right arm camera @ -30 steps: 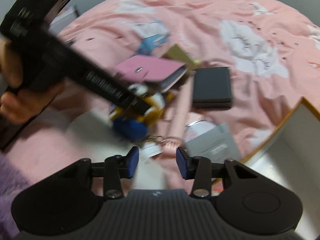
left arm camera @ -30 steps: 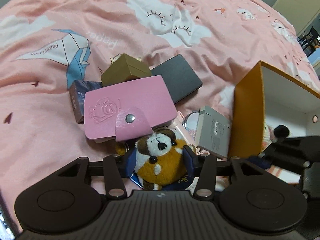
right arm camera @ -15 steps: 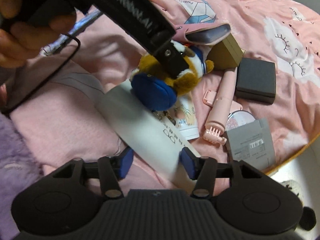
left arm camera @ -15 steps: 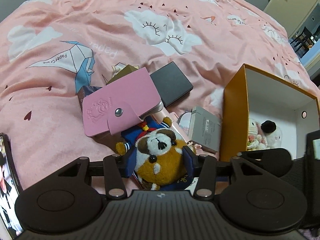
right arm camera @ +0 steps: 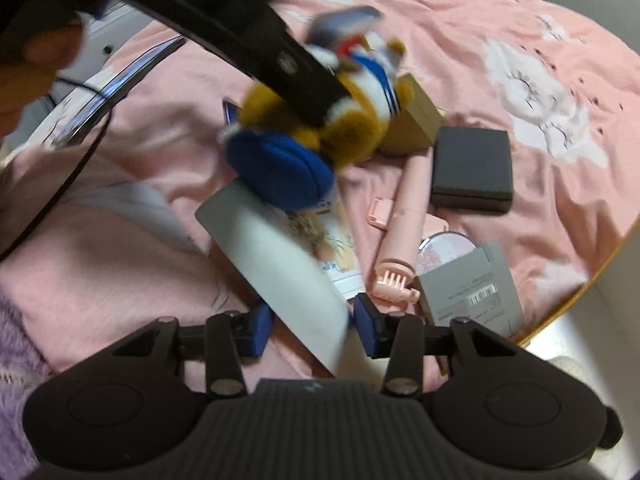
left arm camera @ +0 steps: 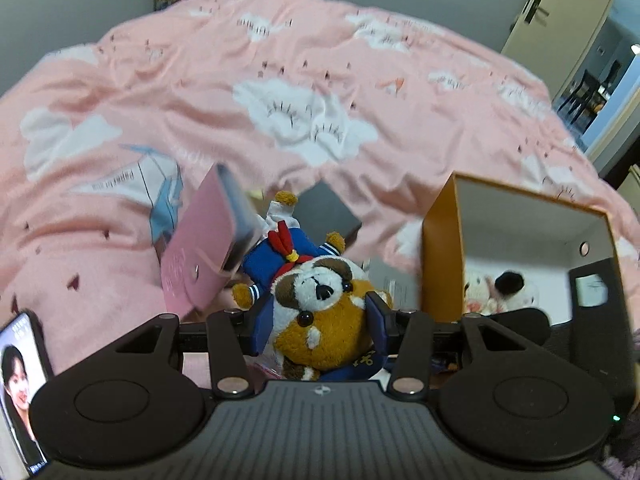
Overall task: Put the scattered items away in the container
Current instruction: 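Grasp the white cylinder with the right gripper while the left lifts the bear, then carry the bear into the box with the left gripper while the right carries the cylinder in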
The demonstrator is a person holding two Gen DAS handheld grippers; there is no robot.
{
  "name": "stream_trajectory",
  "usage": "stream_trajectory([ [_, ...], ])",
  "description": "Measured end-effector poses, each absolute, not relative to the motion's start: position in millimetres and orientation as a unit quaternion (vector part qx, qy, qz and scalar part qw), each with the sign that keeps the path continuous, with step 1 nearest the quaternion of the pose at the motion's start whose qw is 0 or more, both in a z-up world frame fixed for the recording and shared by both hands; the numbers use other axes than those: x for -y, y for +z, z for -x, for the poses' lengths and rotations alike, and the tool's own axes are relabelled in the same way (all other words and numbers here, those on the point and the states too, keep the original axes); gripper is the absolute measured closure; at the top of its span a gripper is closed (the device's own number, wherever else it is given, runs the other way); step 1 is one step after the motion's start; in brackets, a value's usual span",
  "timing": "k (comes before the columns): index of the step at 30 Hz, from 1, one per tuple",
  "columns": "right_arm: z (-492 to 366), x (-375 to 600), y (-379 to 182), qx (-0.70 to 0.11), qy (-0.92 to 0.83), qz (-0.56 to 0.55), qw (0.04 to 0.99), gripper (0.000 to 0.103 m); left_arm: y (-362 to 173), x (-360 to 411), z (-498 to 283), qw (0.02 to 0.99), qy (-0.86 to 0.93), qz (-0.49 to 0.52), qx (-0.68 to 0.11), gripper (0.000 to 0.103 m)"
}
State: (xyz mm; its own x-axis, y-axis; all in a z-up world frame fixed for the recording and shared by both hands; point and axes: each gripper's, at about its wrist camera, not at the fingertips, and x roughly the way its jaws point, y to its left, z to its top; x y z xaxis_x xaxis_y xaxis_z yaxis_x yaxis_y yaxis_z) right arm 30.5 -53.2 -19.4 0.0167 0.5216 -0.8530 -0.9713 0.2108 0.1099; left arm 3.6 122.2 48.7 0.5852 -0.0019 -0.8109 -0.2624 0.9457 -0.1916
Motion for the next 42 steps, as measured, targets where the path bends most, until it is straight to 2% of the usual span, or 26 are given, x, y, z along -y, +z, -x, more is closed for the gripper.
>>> stream_trajectory([
  [5, -41.9, 44.1, -22.3, -0.425, 0.541, 0.26, 0.678, 0.061, 62.3, -129.4, 2.9, 0.889, 0.082, 0.147, -0.425, 0.048],
  [12, -50.5, 26.9, -32.1, -0.438, 0.545, 0.244, 0.672, 0.06, 64.3, -142.4, 4.1, 0.89, 0.105, 0.146, -0.419, 0.047],
  [16, -50.8, 26.0, -32.8, -0.445, 0.546, 0.23, 0.672, 0.066, 62.3, -143.5, 3.5, 0.89, 0.096, 0.147, -0.422, 0.047],
  [19, -54.1, 34.7, -22.1, -0.446, 0.535, 0.211, 0.686, 0.071, 61.5, -141.6, 3.0, 0.89, 0.088, 0.15, -0.422, 0.047],
  [26, -76.0, 71.1, 8.8, -0.465, 0.507, 0.119, 0.716, 0.072, 84.0, -133.9, 4.4, 0.904, 0.073, 0.147, -0.396, 0.047],
  [37, -92.8, 145.6, 68.7, -0.421, 0.46, 0.022, 0.781, 0.073, 99.2, -101.0, -6.7, 0.918, 0.032, 0.127, -0.373, 0.047],
  [42, -93.4, 195.5, 90.7, -0.397, 0.402, 0.012, 0.825, 0.073, 97.1, -66.5, -26.2, 0.923, -0.026, 0.111, -0.368, 0.047],
])
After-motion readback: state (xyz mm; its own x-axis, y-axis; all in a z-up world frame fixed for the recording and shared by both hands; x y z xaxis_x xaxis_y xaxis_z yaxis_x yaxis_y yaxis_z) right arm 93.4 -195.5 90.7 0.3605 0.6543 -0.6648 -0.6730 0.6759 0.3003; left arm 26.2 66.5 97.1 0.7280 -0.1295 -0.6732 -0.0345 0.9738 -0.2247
